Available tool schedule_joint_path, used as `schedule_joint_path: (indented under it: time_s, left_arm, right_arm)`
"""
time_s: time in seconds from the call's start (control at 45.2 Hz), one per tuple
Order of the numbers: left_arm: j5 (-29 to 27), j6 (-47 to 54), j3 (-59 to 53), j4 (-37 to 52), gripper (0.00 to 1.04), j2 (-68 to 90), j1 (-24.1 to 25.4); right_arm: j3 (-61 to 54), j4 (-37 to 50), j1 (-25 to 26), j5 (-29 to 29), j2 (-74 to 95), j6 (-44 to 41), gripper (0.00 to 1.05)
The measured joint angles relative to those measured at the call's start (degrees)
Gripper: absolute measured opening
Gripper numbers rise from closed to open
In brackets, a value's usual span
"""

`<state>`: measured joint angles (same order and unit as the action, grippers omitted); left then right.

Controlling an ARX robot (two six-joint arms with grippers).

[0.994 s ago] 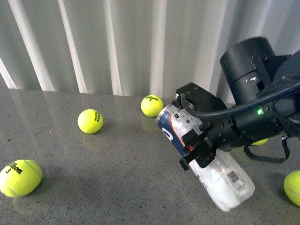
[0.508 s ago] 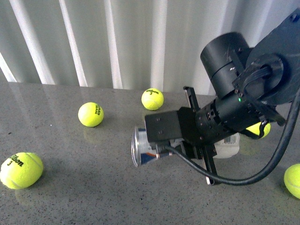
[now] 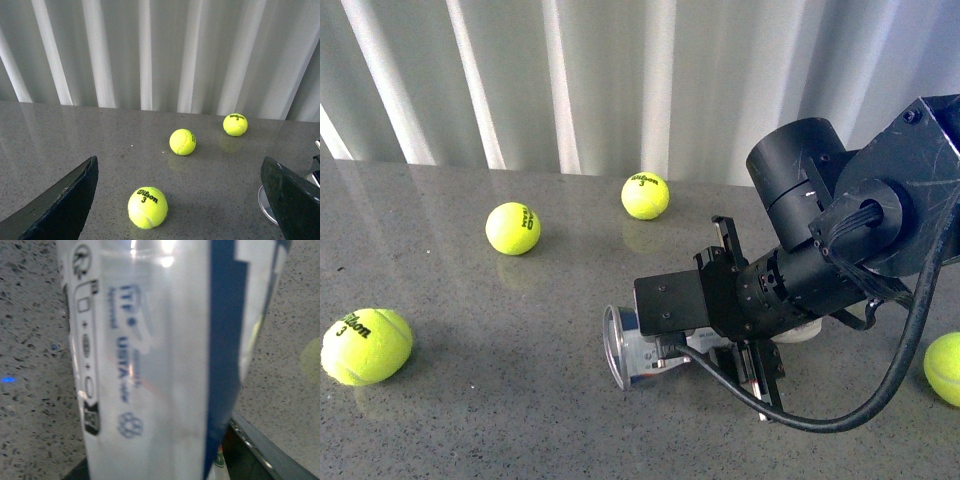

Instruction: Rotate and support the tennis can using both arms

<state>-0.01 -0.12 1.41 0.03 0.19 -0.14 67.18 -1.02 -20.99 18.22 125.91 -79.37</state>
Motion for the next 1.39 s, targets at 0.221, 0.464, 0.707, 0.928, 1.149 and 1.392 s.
schedule_joint_path:
  time_s: [0.221,0.464,0.707,0.928,1.149,1.392]
  left_arm:
    - [-0.02,0.00,0.00,0.00,0.98,0.00,0.00]
    - [0.00,0.00,0.00,0.00,0.98,0.00,0.00]
    - [0.00,0.00,0.00,0.00,0.98,0.00,0.00]
    - [0.00,0.00,0.00,0.00,0.98,0.00,0.00]
    - [-0.04,0.00,0.00,0.00,0.98,0.00,0.00]
    - [0.00,0.00,0.00,0.00,0.98,-0.02,0.00]
  right_arm:
    - [-2.34,-0.02,-0.50,1.20,-1.18,2.19,0.82]
    - [-4.04,0.00,-0.92,4.52,-6.34,6.82,0.98]
    - [-6.36,2.36,-0.63,8.92,-12.87,14.34,0.98]
    - [-10.27,8.90,1.20,9.53,-21.90,33.79,0.98]
    - [-16.52,10.56,4.55,2.40,-33.40,60.26,0.98]
    - [-17.40,10.56,5.46,1.84,-34.95,74.23,0.98]
